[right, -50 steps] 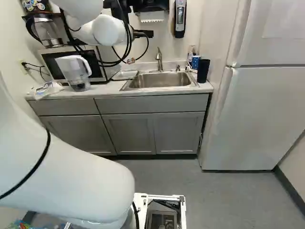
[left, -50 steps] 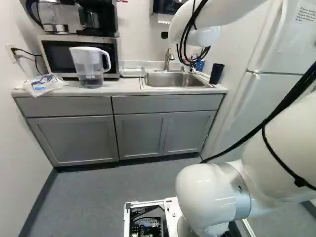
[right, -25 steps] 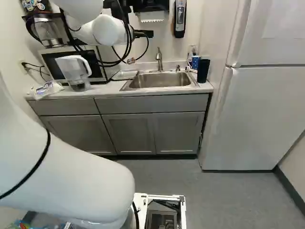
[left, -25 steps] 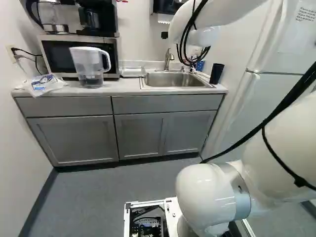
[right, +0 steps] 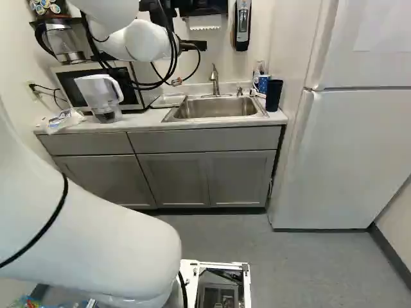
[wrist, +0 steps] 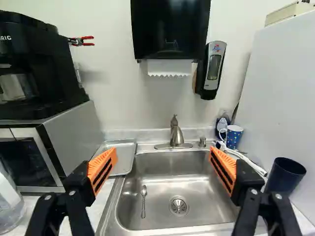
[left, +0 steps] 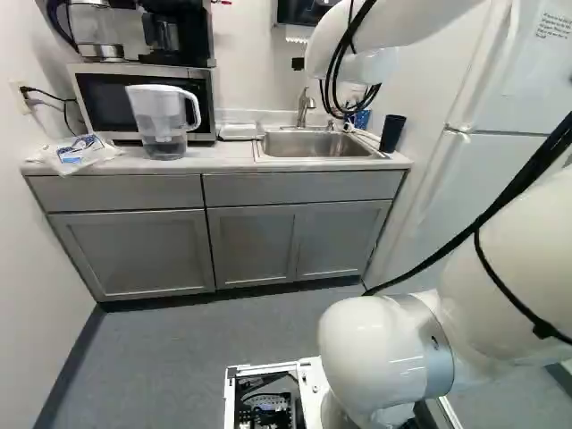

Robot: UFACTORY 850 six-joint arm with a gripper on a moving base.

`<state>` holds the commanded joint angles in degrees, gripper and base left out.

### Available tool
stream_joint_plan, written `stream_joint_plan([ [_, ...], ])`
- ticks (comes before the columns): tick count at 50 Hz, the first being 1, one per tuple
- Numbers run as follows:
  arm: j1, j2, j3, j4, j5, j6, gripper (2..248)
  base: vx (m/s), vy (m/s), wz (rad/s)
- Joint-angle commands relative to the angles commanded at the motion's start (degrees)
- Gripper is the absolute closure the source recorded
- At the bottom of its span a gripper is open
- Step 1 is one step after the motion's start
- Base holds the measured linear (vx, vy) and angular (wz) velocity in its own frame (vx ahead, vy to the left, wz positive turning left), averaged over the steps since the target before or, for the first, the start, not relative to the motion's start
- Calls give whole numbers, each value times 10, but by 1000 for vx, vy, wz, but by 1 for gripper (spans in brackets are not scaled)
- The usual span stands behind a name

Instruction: Rinse the cup and place it in the tray

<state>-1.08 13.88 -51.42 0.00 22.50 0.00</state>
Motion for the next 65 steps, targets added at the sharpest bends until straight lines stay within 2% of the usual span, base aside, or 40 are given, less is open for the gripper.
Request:
stream_joint_plan([
  [65, 0, 0, 0, 0, 0, 0, 3, 78, -1, -17],
])
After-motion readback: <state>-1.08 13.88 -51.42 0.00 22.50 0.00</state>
